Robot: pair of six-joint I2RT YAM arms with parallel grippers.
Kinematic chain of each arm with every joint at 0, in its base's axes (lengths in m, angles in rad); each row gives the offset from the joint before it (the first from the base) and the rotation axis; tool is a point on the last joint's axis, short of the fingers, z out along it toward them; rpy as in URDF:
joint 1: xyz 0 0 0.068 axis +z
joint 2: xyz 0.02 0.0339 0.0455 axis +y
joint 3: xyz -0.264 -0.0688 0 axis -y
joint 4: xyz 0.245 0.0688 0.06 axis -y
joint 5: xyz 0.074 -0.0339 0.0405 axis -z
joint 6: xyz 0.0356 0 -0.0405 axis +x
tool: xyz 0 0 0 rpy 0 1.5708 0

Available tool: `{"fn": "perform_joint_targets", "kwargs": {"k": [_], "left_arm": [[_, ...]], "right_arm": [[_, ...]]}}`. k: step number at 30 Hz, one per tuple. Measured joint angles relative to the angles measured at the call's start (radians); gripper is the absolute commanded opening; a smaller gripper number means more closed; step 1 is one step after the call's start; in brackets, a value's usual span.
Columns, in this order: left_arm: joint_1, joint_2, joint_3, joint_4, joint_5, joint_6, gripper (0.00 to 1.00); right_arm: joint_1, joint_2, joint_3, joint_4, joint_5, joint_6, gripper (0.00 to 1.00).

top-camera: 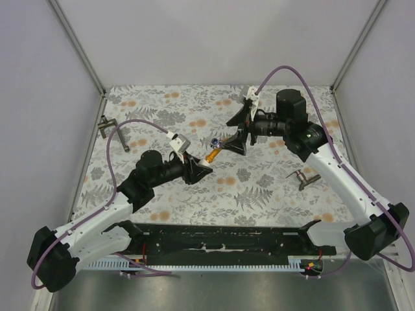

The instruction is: Install the water faucets

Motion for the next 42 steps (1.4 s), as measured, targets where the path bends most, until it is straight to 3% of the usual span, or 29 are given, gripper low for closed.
{"fn": "perform_joint_targets", "kwargs": {"k": [7,11,17,23,28,33,37,42], "left_arm": [[0.001,0.006,0.012,0.069,0.137,-0.037,0.02],[0.001,0.007,0.018,0.095,0.185,-0.038,0.02],[0.007,0.008,0.033,0.096,0.198,-0.016,0.02],[-0.009,-0.023,0.054,0.033,0.093,0.152,0.02],[-0.141,-0.039,0.090,-0.081,-0.184,0.418,0.02],[-0.344,-0.029,0.068,-0.082,-0.520,0.700,0.02],[-0.414,-0.026,0.034,0.026,-0.619,0.807,0.02],[-0.410,-0.074,0.006,0.081,-0.629,0.766,0.02]], "right_arm": [[-0.010,0.021,0.008,-0.014,-0.250,-0.101,0.93],[-0.011,0.054,0.022,-0.024,-0.317,-0.108,0.76],[-0.009,0.121,0.076,-0.039,-0.380,-0.026,0.38],[-0.007,0.222,0.195,-0.100,-0.303,0.170,0.31],[-0.009,0.343,0.327,-0.256,-0.194,0.362,0.32],[-0.018,0.401,0.332,-0.356,-0.119,0.490,0.46],[-0.016,0.417,0.337,-0.381,-0.062,0.516,0.61],[-0.017,0.414,0.356,-0.323,-0.062,0.471,0.74]]}}
